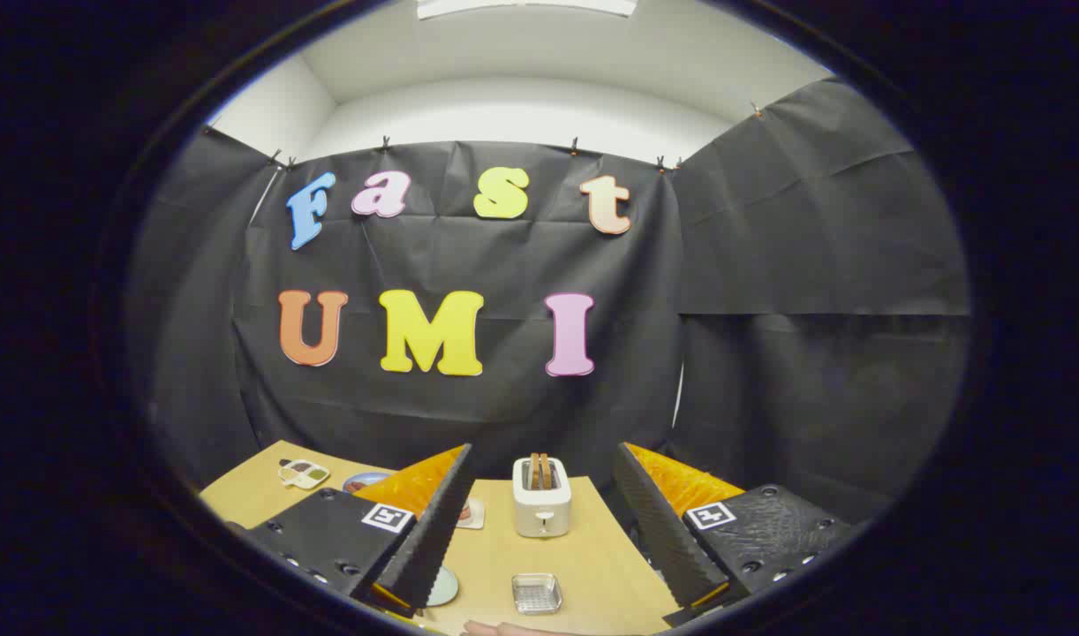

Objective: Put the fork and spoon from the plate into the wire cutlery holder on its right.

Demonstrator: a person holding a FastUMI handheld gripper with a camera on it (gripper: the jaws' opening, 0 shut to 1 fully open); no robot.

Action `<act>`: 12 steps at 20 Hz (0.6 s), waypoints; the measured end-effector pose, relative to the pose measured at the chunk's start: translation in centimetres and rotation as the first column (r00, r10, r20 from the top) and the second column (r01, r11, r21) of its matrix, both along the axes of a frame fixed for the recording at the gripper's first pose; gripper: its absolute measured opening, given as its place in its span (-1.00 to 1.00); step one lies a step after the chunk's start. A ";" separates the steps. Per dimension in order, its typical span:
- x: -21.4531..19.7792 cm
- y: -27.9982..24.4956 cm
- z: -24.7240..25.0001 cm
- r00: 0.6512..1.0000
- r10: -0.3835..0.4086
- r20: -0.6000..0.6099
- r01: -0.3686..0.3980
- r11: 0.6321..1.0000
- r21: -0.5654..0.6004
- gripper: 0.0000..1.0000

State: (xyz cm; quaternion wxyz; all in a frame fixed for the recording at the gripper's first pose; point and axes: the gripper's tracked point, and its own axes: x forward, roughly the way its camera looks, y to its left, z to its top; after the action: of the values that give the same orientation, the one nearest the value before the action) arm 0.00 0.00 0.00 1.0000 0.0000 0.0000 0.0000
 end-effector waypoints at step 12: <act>4.1 1.5 -2.9 0.999 0.040 -0.034 -0.039 0.999 0.028 0.93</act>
State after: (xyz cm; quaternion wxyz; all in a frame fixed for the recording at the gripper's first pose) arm 4.07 1.45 -2.94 0.9996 0.0135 0.0175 0.0199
